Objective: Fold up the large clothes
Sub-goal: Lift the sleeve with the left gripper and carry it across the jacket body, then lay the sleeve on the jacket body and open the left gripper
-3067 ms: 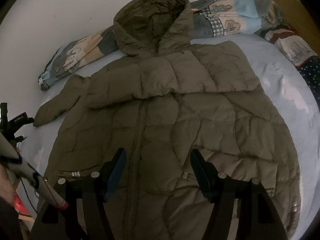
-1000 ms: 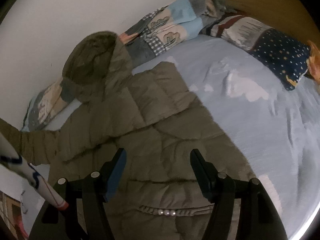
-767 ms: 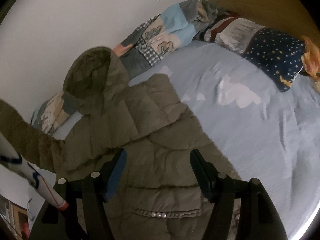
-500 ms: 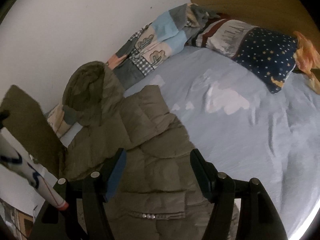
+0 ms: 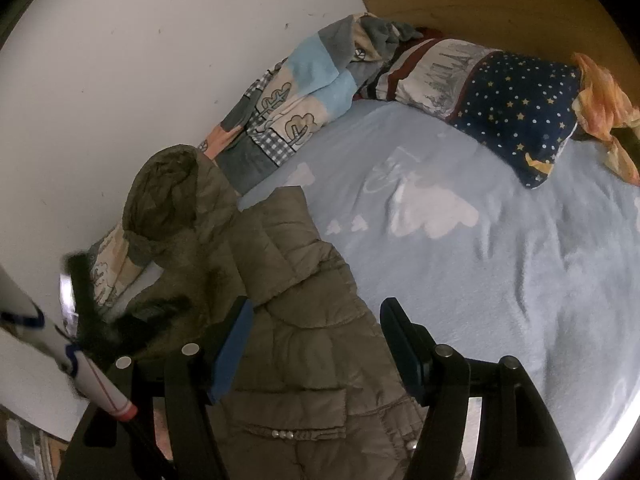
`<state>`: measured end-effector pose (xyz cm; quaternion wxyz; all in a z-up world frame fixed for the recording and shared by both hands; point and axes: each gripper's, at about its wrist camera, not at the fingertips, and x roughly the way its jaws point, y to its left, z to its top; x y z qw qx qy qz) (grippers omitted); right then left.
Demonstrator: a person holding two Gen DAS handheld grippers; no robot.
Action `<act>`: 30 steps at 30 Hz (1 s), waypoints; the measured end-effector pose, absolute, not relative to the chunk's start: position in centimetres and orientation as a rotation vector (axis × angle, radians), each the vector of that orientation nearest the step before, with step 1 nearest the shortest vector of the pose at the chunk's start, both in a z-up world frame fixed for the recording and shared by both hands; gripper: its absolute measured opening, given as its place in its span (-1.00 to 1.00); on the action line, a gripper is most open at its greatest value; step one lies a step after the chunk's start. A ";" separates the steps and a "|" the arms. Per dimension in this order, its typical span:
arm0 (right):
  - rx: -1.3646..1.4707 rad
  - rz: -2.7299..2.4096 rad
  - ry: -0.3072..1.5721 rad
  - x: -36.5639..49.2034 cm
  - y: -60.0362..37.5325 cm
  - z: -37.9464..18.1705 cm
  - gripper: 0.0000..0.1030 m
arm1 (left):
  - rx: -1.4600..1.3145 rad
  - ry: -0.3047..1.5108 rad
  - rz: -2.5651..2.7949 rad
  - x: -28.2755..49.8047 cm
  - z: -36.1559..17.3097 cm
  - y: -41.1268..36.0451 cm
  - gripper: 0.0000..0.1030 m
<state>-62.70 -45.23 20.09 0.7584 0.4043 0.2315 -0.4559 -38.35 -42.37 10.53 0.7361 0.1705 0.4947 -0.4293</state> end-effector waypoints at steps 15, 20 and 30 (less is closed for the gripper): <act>0.923 -1.001 0.502 -62.2 -45.6 19.4 0.37 | 0.405 0.903 -0.730 -28.5 16.3 -35.7 0.19; 0.921 -0.993 0.523 -61.4 -45.4 18.9 0.37 | 0.409 0.988 -0.580 -23.2 12.1 -33.1 0.19; 0.910 -0.979 0.558 -59.5 -45.0 17.9 0.37 | 0.433 0.930 -0.617 -25.4 12.1 -34.0 0.23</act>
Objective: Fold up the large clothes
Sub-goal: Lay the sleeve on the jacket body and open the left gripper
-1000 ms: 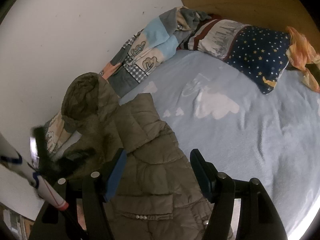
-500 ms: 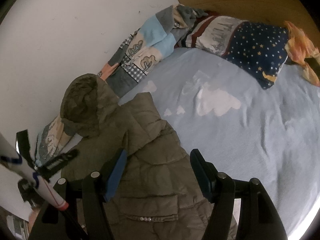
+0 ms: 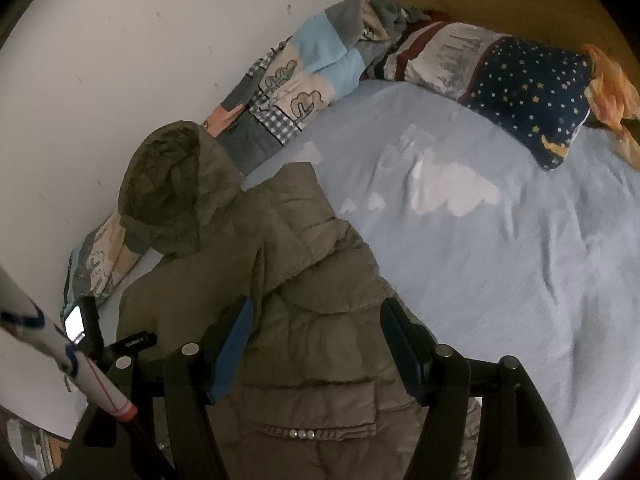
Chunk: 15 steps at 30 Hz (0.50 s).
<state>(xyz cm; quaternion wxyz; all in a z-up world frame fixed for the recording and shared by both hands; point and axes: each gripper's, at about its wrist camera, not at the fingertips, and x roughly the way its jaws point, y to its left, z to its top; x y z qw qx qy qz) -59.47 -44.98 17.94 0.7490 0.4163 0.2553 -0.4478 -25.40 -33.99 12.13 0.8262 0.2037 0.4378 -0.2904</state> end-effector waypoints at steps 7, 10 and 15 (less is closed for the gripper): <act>0.898 -0.990 0.549 -59.4 -44.8 18.2 0.37 | 0.482 0.990 -0.804 -31.3 10.8 -39.7 0.24; 0.905 -0.975 0.564 -59.2 -44.8 17.9 0.37 | 0.557 1.005 -0.752 -32.2 7.8 -40.7 0.33; 0.885 -0.987 0.571 -59.4 -45.0 18.1 0.37 | 0.547 1.014 -0.761 -32.1 8.8 -40.3 0.33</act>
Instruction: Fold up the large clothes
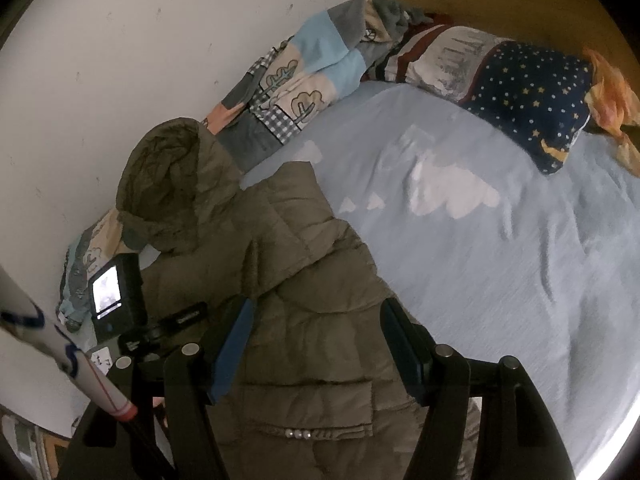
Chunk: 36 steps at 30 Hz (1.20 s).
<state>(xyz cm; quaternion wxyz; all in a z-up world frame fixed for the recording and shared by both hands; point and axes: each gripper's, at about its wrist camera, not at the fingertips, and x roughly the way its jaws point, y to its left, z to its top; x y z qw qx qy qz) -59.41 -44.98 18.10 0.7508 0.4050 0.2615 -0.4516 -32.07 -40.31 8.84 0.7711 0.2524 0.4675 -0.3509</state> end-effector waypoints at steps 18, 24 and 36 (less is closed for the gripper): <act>0.871 -0.897 0.614 -60.6 -44.7 17.5 0.37 | 0.127 1.072 -0.566 -28.8 13.1 -6.4 0.33; 0.888 -0.852 0.679 -63.5 -43.3 15.0 0.37 | 0.016 1.262 -0.551 -26.3 7.8 -0.2 0.33; 1.116 -0.808 0.629 -76.1 -38.6 11.0 0.37 | -0.081 1.355 -0.745 -26.0 6.6 1.4 0.33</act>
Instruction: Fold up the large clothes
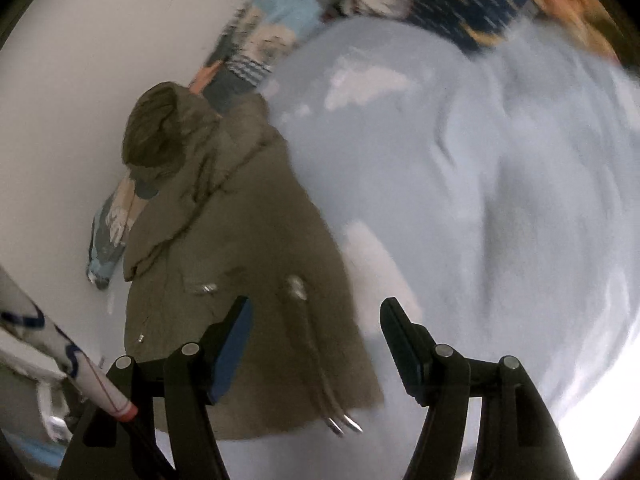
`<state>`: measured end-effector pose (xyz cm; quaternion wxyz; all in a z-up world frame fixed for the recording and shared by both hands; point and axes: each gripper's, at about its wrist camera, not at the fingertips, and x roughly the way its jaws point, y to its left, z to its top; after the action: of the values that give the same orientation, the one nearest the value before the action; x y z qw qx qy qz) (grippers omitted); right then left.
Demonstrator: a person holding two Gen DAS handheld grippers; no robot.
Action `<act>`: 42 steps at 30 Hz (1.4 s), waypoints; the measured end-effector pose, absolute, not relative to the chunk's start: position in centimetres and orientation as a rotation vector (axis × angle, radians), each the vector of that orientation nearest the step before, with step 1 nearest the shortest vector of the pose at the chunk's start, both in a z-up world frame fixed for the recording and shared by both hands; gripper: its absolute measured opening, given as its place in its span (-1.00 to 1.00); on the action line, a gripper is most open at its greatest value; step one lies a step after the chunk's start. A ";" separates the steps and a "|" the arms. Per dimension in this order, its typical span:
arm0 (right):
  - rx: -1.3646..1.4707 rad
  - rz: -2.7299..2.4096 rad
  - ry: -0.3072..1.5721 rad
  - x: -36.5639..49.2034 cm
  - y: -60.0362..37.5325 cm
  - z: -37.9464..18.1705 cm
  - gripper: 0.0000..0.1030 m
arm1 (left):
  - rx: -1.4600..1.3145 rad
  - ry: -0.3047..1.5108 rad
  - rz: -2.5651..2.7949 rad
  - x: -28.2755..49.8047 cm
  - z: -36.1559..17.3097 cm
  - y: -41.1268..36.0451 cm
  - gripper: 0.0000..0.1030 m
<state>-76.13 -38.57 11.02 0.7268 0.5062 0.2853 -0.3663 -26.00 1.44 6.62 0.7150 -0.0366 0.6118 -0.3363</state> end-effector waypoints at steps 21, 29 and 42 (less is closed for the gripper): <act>1.101 -0.669 0.710 -70.8 -36.9 5.8 -0.49 | 0.068 1.356 -0.745 -27.3 4.9 -2.0 -0.43; 0.867 -0.763 0.778 -69.9 -34.0 8.6 -0.66 | 0.122 1.337 -0.737 -28.9 6.1 -0.9 -0.51; 0.970 -0.793 0.803 -73.5 -33.1 9.4 -0.36 | 0.132 1.254 -0.642 -27.5 8.3 0.8 0.01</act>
<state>-73.48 -33.12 9.37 0.7358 0.4414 0.3653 -0.3610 -27.47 0.82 8.33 0.7598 0.0606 0.5761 -0.2950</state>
